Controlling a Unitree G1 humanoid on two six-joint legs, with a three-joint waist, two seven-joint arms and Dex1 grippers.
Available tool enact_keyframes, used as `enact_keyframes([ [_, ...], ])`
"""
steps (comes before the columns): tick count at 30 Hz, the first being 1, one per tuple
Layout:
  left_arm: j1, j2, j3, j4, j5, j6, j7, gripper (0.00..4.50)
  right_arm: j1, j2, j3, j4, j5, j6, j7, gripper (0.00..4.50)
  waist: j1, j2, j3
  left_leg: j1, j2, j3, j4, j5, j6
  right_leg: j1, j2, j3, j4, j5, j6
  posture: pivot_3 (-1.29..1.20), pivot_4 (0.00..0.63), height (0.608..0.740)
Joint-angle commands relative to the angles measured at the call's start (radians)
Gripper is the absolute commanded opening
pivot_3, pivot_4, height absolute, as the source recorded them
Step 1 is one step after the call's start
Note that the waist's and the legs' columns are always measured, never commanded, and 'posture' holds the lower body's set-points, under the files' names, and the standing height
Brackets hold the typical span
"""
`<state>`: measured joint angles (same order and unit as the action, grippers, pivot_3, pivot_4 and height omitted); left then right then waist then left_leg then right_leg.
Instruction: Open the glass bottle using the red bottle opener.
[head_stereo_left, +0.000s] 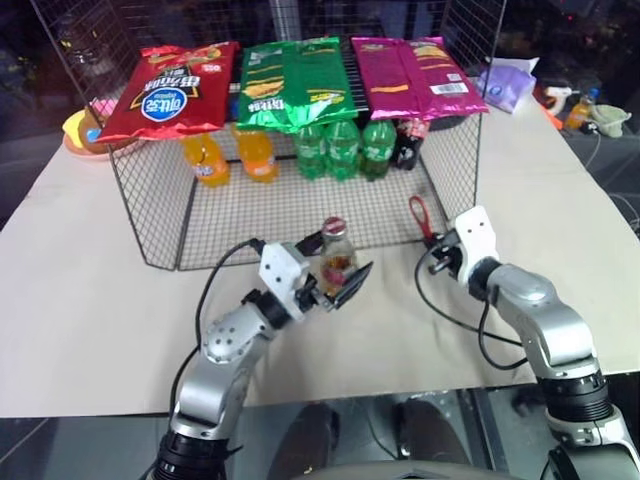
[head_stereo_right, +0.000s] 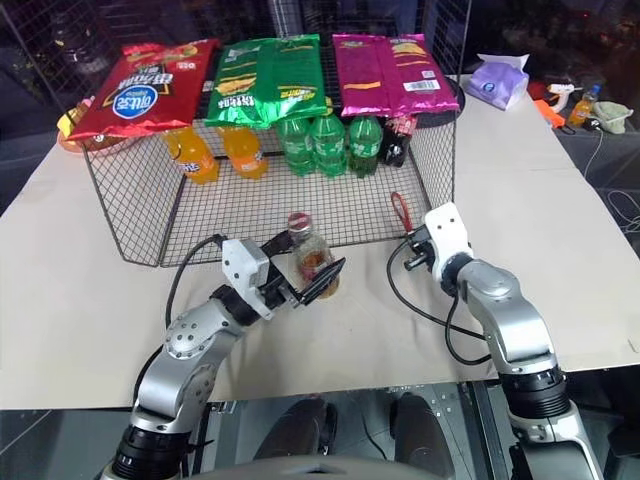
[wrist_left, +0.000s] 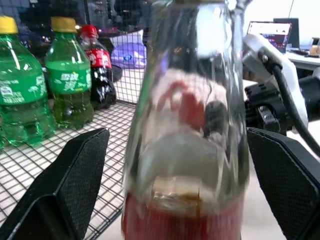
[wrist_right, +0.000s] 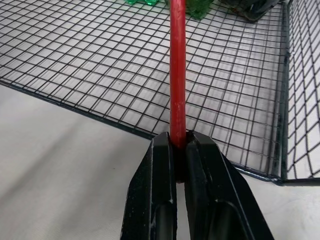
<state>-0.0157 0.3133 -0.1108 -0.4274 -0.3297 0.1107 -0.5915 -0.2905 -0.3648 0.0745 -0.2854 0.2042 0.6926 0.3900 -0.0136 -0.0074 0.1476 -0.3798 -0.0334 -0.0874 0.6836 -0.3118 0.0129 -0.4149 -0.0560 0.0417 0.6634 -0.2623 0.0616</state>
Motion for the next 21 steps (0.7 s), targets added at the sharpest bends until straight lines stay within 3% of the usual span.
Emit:
enact_keyframes([
  [1, 0.015, 0.004, 0.023, -0.086, -0.103, 0.008, -0.039, 4.47, -0.02, 0.0, -0.003, -0.016, -0.001, -0.024, 0.009, 0.0, 0.0, 0.0, 0.0, 0.0, 0.0, 0.0, 0.0, 0.0, 0.0, 0.0, 0.0, 0.0, 0.0, 0.0, 0.0, 0.0, 0.15, 0.74],
  [12, 0.015, 0.031, 0.063, -0.076, -0.147, -0.032, -0.094, 4.47, -0.019, 0.0, 0.002, -0.01, -0.006, -0.028, 0.018, 0.0, -0.001, 0.0, 0.0, 0.0, 0.0, 0.0, 0.0, 0.0, 0.0, 0.0, 0.0, 0.0, 0.0, 0.0, 0.0, 0.0, 0.15, 0.74],
  [21, -0.003, 0.019, 0.035, -0.044, -0.093, -0.035, -0.073, 4.47, -0.026, -0.001, 0.0, -0.005, -0.008, -0.032, 0.022, 0.0, -0.001, 0.0, 0.0, 0.0, 0.0, 0.0, 0.0, 0.0, 0.0, 0.0, 0.0, 0.0, 0.0, 0.0, 0.0, 0.0, 0.15, 0.74],
])
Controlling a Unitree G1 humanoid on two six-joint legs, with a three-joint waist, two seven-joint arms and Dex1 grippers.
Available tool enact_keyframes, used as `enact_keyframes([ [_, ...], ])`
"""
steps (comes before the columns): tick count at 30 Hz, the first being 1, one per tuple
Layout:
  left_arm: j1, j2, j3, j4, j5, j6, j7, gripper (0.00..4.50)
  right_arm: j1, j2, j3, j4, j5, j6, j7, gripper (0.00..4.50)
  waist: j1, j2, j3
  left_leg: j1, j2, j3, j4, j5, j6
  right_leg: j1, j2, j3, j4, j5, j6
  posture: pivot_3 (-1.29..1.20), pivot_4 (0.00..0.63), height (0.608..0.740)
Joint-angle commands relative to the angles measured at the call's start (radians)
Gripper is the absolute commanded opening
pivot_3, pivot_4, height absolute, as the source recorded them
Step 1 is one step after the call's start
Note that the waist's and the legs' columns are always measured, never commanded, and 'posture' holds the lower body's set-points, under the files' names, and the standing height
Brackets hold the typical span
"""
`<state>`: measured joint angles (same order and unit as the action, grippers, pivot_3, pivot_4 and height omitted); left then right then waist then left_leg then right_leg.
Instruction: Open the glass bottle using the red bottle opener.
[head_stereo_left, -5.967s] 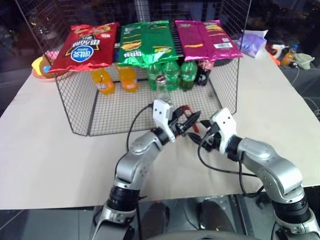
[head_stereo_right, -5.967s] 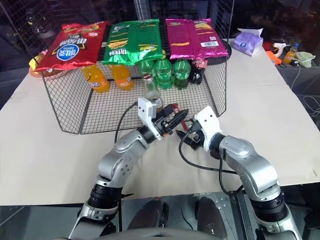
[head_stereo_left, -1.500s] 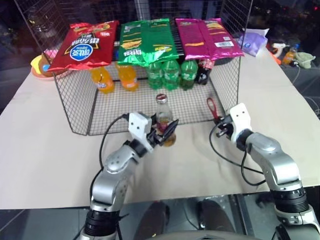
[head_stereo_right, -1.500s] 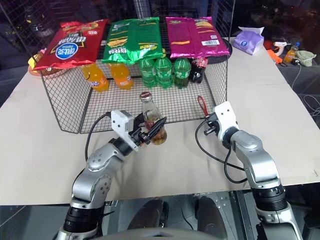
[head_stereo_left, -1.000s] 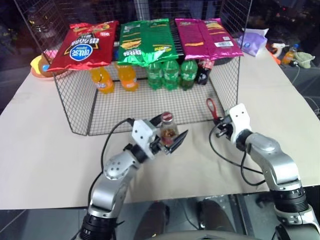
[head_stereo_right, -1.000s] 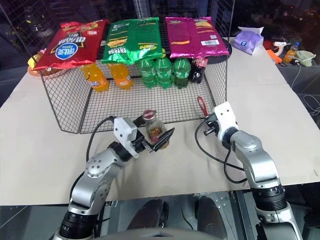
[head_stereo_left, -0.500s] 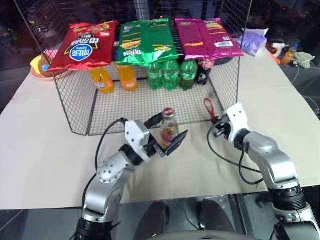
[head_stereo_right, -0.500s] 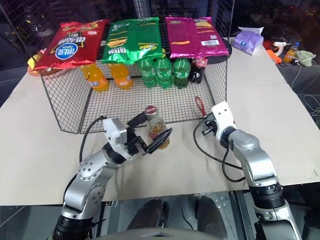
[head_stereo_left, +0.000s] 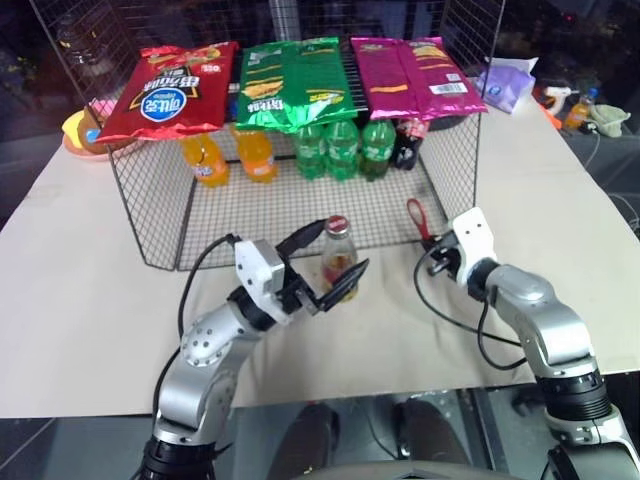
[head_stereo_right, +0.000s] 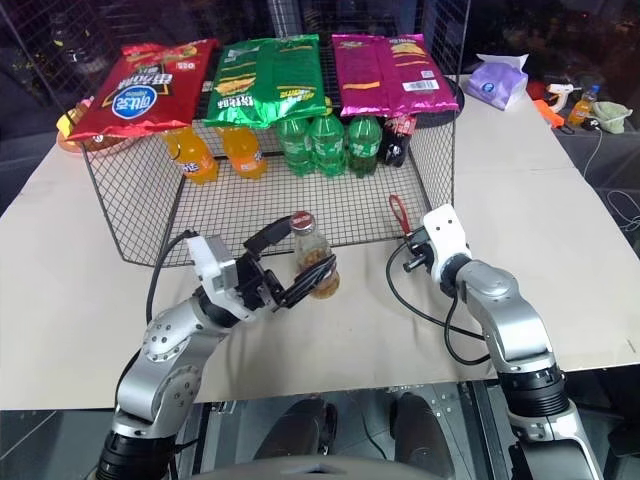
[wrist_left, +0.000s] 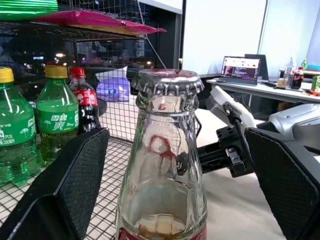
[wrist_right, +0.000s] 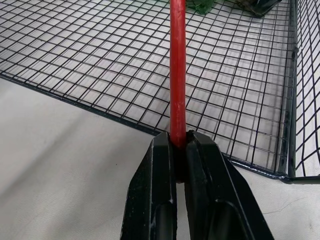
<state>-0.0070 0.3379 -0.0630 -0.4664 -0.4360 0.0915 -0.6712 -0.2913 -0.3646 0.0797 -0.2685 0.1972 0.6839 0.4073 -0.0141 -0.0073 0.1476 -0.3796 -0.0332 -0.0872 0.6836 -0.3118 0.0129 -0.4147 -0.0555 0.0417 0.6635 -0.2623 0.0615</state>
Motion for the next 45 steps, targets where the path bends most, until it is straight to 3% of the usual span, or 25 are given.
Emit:
enact_keyframes([
  [1, -0.014, -0.008, -0.015, 0.0, 0.016, -0.018, 0.006, 4.47, -0.026, -0.001, -0.005, -0.022, -0.001, -0.023, 0.006, 0.0, 0.0, 0.0, 0.0, 0.0, 0.0, 0.0, 0.0, 0.0, 0.0, 0.0, 0.0, 0.0, 0.0, 0.0, 0.0, 0.0, 0.15, 0.74],
  [5, -0.027, -0.018, -0.011, 0.017, 0.02, -0.022, 0.011, 4.47, -0.029, -0.001, -0.005, -0.019, -0.002, -0.026, 0.007, 0.0, 0.0, 0.0, 0.0, 0.0, 0.0, 0.0, 0.0, 0.0, 0.0, 0.0, 0.0, 0.0, 0.0, 0.0, 0.0, 0.0, 0.15, 0.74],
  [6, -0.031, -0.022, -0.007, 0.02, 0.017, -0.02, 0.014, 3.97, -0.029, 0.0, -0.005, -0.018, -0.002, -0.026, 0.008, 0.0, 0.0, 0.0, 0.0, 0.0, 0.0, 0.0, 0.0, 0.0, 0.0, 0.0, 0.0, 0.0, 0.0, 0.0, 0.0, 0.0, 0.15, 0.74],
  [7, -0.033, -0.022, -0.006, 0.021, 0.018, -0.02, 0.014, 3.82, -0.03, 0.0, -0.005, -0.018, -0.002, -0.027, 0.008, 0.0, 0.0, 0.0, 0.0, 0.0, 0.0, 0.0, 0.0, 0.0, 0.0, 0.0, 0.0, 0.0, 0.0, 0.0, 0.0, 0.0, 0.15, 0.74],
  [9, -0.037, -0.022, -0.007, 0.022, 0.02, -0.021, 0.015, 3.02, -0.03, -0.001, -0.005, -0.016, -0.002, -0.029, 0.009, 0.0, 0.0, 0.0, 0.0, 0.0, 0.0, 0.0, 0.0, 0.0, 0.0, 0.0, 0.0, 0.0, 0.0, 0.0, 0.0, 0.0, 0.15, 0.74],
  [21, -0.027, -0.014, -0.008, 0.027, 0.019, -0.026, 0.009, 3.02, -0.041, 0.001, -0.003, -0.002, -0.008, -0.038, 0.012, 0.0, 0.0, 0.0, 0.0, 0.0, 0.0, 0.0, 0.0, 0.0, 0.0, 0.0, 0.0, 0.0, 0.0, 0.0, 0.0, 0.0, 0.15, 0.74],
  [26, -0.029, -0.018, -0.008, 0.036, 0.017, -0.027, 0.013, 1.64, -0.048, 0.003, -0.003, -0.006, -0.01, -0.038, 0.012, 0.0, 0.001, 0.001, -0.001, 0.0, 0.0, 0.0, 0.0, 0.0, 0.0, 0.0, 0.0, 0.0, 0.0, 0.0, 0.0, 0.0, 0.15, 0.74],
  [29, -0.028, -0.014, -0.011, 0.04, 0.023, -0.033, 0.011, 1.18, -0.05, 0.011, 0.005, -0.012, -0.012, -0.05, 0.013, 0.0, 0.0, 0.001, -0.001, 0.001, 0.0, 0.0, 0.0, 0.0, 0.0, 0.001, 0.0, 0.0, 0.0, 0.0, 0.0, 0.0, 0.15, 0.74],
  [36, -0.018, -0.01, -0.022, 0.044, 0.028, -0.038, 0.008, 1.13, -0.056, 0.051, 0.037, -0.044, -0.015, -0.244, 0.058, 0.0, 0.0, 0.001, -0.001, 0.001, 0.0, 0.0, 0.0, 0.0, 0.0, 0.001, 0.0, 0.0, 0.0, 0.0, 0.0, 0.0, 0.15, 0.74],
  [40, -0.018, -0.01, -0.028, 0.046, 0.028, -0.039, 0.008, 1.13, -0.019, 0.011, 0.129, -0.027, -0.134, -0.506, 0.1, 0.0, 0.001, 0.001, -0.001, 0.001, 0.0, 0.0, 0.0, 0.0, 0.0, 0.001, 0.0, 0.0, 0.0, 0.0, 0.0, 0.0, 0.15, 0.74],
  [45, -0.02, -0.01, -0.027, 0.051, 0.029, -0.036, 0.014, 1.13, 0.011, 0.009, 0.146, 0.029, -0.243, -0.756, 0.049, 0.0, 0.0, 0.001, -0.001, 0.002, 0.0, 0.0, 0.0, 0.0, 0.0, 0.002, 0.0, 0.0, 0.0, 0.0, 0.0, 0.0, 0.15, 0.74],
])
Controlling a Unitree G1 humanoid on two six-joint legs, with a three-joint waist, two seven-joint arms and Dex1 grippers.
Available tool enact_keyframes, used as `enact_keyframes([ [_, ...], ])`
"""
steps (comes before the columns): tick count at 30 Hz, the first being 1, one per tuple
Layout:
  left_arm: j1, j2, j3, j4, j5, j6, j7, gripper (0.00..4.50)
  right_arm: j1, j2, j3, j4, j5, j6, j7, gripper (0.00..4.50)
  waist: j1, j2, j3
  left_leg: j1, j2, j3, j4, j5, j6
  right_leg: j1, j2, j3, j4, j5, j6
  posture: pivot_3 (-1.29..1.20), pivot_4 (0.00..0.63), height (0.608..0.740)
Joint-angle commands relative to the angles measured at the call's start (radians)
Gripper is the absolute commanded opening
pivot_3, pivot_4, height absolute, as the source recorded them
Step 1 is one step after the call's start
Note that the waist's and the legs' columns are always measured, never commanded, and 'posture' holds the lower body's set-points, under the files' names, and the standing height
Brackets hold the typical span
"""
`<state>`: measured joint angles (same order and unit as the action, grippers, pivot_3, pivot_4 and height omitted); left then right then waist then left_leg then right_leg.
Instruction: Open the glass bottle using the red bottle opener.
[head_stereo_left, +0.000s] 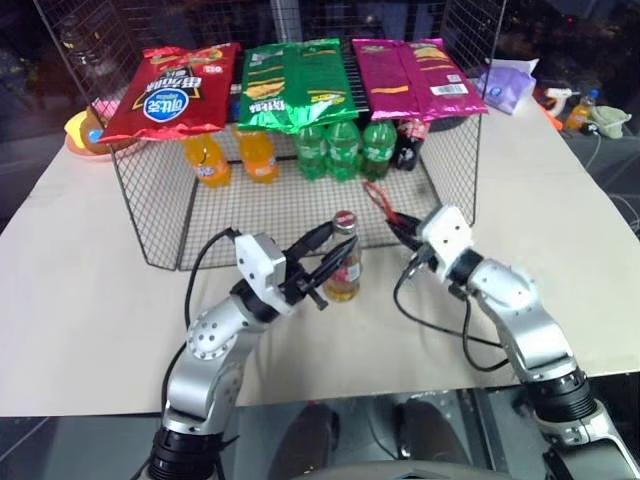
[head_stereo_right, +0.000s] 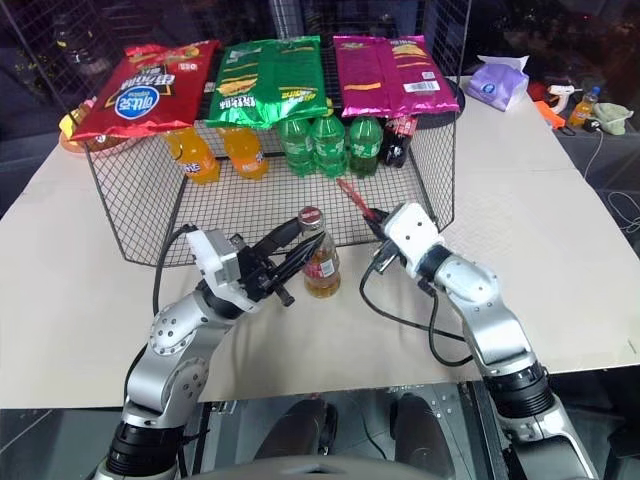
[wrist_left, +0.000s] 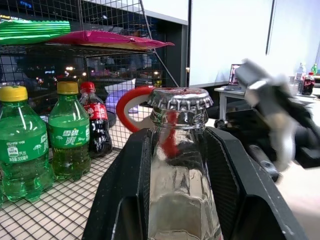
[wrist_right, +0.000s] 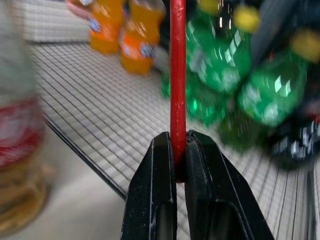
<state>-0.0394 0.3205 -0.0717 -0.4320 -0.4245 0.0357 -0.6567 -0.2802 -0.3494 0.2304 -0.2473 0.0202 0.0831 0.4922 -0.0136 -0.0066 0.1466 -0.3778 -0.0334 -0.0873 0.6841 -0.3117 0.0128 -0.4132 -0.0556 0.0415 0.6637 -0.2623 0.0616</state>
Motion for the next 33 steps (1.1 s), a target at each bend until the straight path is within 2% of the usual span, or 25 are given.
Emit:
enact_keyframes([
  [1, 0.012, 0.008, -0.017, 0.018, 0.017, 0.02, 0.0, 1.13, 0.002, -0.002, -0.012, 0.022, -0.082, -0.195, -0.052, 0.0, 0.0, 0.0, 0.0, 0.0, 0.0, 0.0, 0.0, 0.0, 0.0, 0.0, 0.0, 0.0, 0.0, 0.0, 0.0, 0.0, 0.15, 0.74],
  [6, 0.011, 0.01, -0.018, 0.019, 0.017, 0.022, -0.001, 1.13, 0.019, -0.038, 0.004, 0.106, -0.184, -0.393, -0.079, 0.0, 0.001, 0.0, 0.0, 0.001, 0.0, 0.0, 0.0, 0.0, 0.0, 0.001, 0.0, 0.0, 0.0, 0.0, 0.0, 0.0, 0.15, 0.74],
  [14, 0.003, 0.011, -0.014, 0.019, 0.001, 0.037, -0.001, 1.13, -0.003, -0.05, 0.051, 0.184, -0.309, -0.578, -0.104, 0.0, 0.001, 0.0, 0.0, 0.002, 0.0, 0.001, 0.0, 0.0, 0.0, 0.002, 0.001, 0.001, 0.0, 0.0, 0.0, 0.0, 0.15, 0.74],
  [21, 0.002, 0.018, -0.013, 0.015, 0.001, 0.042, -0.006, 1.13, -0.016, 0.038, 0.002, 0.184, -0.232, -0.51, -0.143, 0.0, 0.0, 0.0, 0.0, 0.002, 0.001, 0.001, 0.0, 0.0, 0.0, 0.002, 0.001, 0.001, 0.0, 0.0, 0.0, 0.0, 0.15, 0.74],
  [27, 0.008, 0.017, -0.018, 0.009, 0.002, 0.046, -0.004, 1.13, 0.006, 0.066, -0.012, 0.156, -0.173, -0.458, -0.13, 0.0, 0.001, 0.0, 0.0, 0.002, 0.0, 0.001, 0.0, 0.0, 0.0, 0.002, 0.001, 0.001, 0.0, 0.0, 0.0, 0.0, 0.15, 0.74],
  [33, 0.005, 0.02, -0.016, 0.013, 0.002, 0.046, -0.007, 1.13, -0.007, 0.053, 0.002, 0.133, -0.202, -0.491, -0.121, 0.0, 0.001, 0.0, 0.0, 0.002, 0.0, 0.001, 0.0, 0.0, 0.0, 0.002, 0.001, 0.001, 0.0, 0.0, 0.0, 0.0, 0.15, 0.74],
])
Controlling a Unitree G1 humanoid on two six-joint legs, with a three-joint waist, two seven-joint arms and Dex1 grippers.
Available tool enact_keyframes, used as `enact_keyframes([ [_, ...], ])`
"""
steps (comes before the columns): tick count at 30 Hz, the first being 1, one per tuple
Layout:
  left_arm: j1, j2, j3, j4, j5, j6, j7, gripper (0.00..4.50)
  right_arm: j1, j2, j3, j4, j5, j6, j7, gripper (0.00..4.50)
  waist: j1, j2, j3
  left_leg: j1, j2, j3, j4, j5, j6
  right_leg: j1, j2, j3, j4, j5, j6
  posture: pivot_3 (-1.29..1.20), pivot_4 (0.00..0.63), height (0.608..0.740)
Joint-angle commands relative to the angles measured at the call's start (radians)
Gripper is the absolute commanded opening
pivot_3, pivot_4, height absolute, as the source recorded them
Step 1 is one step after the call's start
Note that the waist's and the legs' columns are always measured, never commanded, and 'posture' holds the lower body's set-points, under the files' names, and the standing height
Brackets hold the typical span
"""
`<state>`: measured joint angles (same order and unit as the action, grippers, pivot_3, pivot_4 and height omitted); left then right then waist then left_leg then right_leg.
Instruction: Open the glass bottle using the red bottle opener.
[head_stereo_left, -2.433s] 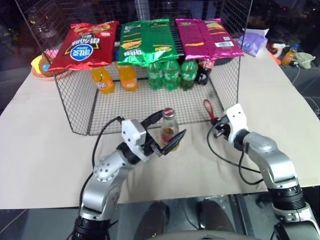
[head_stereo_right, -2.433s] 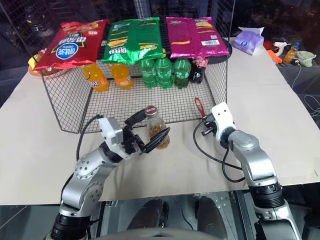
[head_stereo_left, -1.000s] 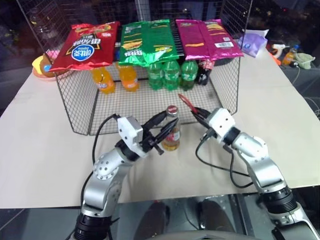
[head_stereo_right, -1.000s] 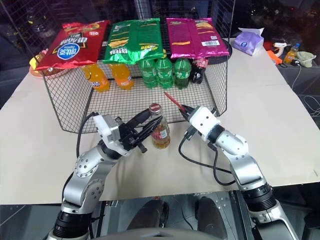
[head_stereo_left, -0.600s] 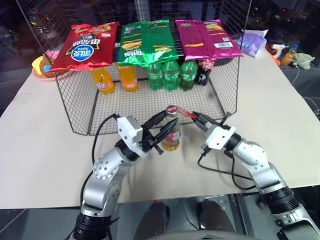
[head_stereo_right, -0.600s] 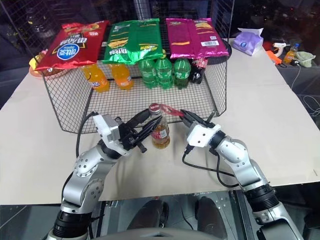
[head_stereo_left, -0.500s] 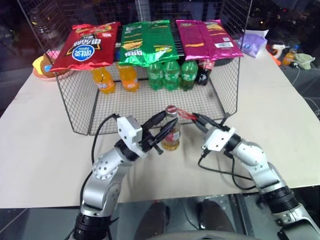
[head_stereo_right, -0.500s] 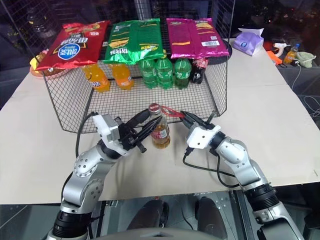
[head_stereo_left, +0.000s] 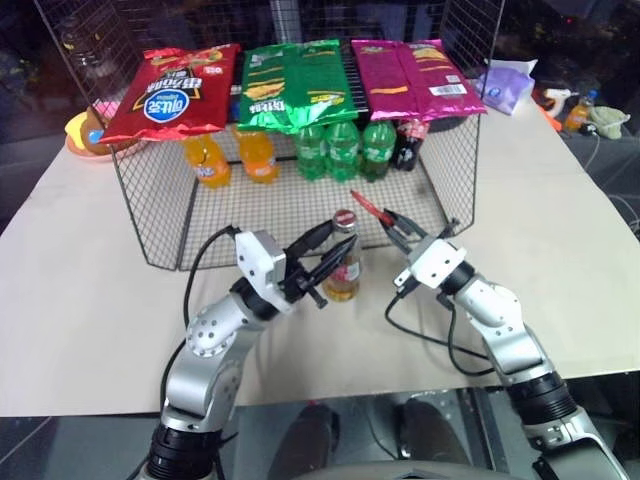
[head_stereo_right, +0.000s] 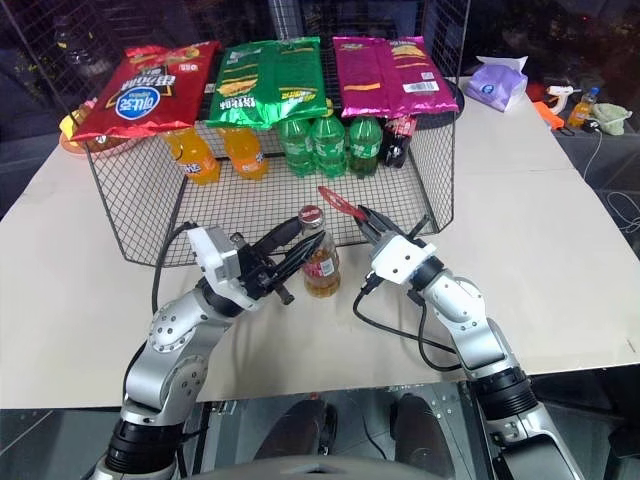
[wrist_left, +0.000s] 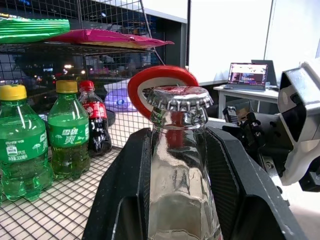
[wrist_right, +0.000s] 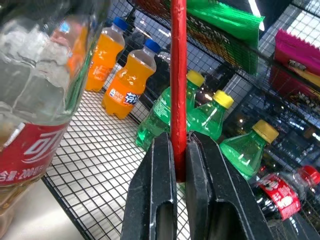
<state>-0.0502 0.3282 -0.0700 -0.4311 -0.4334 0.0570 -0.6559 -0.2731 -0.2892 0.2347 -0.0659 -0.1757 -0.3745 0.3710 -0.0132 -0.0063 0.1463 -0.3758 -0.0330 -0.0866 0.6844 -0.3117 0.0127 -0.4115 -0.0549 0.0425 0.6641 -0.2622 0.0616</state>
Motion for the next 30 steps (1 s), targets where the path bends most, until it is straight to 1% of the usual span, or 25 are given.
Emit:
enact_keyframes([
  [1, 0.016, 0.013, -0.018, 0.012, 0.011, 0.025, -0.008, 1.13, -0.015, -0.013, 0.003, -0.046, -0.019, -0.046, 0.002, 0.0, 0.0, 0.0, 0.0, 0.0, 0.0, 0.0, 0.0, 0.0, 0.0, 0.0, 0.0, 0.0, 0.0, 0.0, 0.0, 0.0, 0.15, 0.74],
  [8, 0.014, 0.016, -0.016, 0.014, 0.011, 0.027, -0.009, 1.13, -0.026, -0.042, 0.037, -0.022, -0.099, -0.116, 0.003, 0.0, 0.0, 0.0, 0.0, 0.0, 0.0, 0.0, 0.0, 0.0, 0.0, 0.0, 0.0, 0.0, 0.0, 0.0, 0.0, 0.0, 0.15, 0.74],
  [13, 0.013, 0.018, -0.016, 0.013, 0.011, 0.028, -0.008, 1.13, -0.06, -0.076, 0.059, 0.012, -0.183, -0.186, -0.009, 0.0, 0.0, 0.0, 0.0, 0.0, 0.0, 0.0, 0.0, 0.0, 0.0, 0.0, 0.0, 0.0, 0.0, 0.0, 0.0, 0.0, 0.15, 0.74],
  [20, 0.013, 0.02, -0.018, 0.014, 0.011, 0.029, -0.008, 1.13, -0.08, -0.103, 0.082, 0.038, -0.23, -0.21, -0.002, 0.0, 0.0, 0.0, -0.001, 0.002, 0.0, 0.0, 0.0, 0.0, 0.0, 0.002, 0.0, 0.0, 0.0, 0.0, 0.0, 0.0, 0.15, 0.74],
  [23, 0.013, 0.02, -0.019, 0.014, 0.01, 0.03, -0.008, 1.13, -0.089, -0.127, 0.085, 0.048, -0.234, -0.203, 0.02, 0.0, 0.0, 0.0, -0.001, 0.006, 0.0, 0.001, -0.001, 0.0, 0.0, 0.006, 0.0, 0.001, 0.0, 0.0, 0.0, 0.0, 0.15, 0.74],
  [25, 0.014, 0.021, -0.02, 0.014, 0.009, 0.031, -0.009, 1.13, -0.102, -0.145, 0.08, 0.05, -0.238, -0.204, 0.023, 0.0, 0.0, 0.0, -0.001, 0.015, 0.0, 0.001, -0.003, 0.0, 0.0, 0.015, 0.0, 0.0, -0.002, 0.0, 0.0, 0.0, 0.15, 0.74],
  [30, 0.012, 0.021, -0.02, 0.017, 0.008, 0.034, -0.011, 1.13, -0.157, -0.197, 0.047, 0.049, -0.234, -0.206, 0.032, 0.0, 0.0, 0.0, -0.001, 0.017, 0.0, 0.0, -0.003, 0.0, 0.0, 0.016, 0.0, 0.0, -0.002, 0.0, 0.0, 0.0, 0.15, 0.74],
])
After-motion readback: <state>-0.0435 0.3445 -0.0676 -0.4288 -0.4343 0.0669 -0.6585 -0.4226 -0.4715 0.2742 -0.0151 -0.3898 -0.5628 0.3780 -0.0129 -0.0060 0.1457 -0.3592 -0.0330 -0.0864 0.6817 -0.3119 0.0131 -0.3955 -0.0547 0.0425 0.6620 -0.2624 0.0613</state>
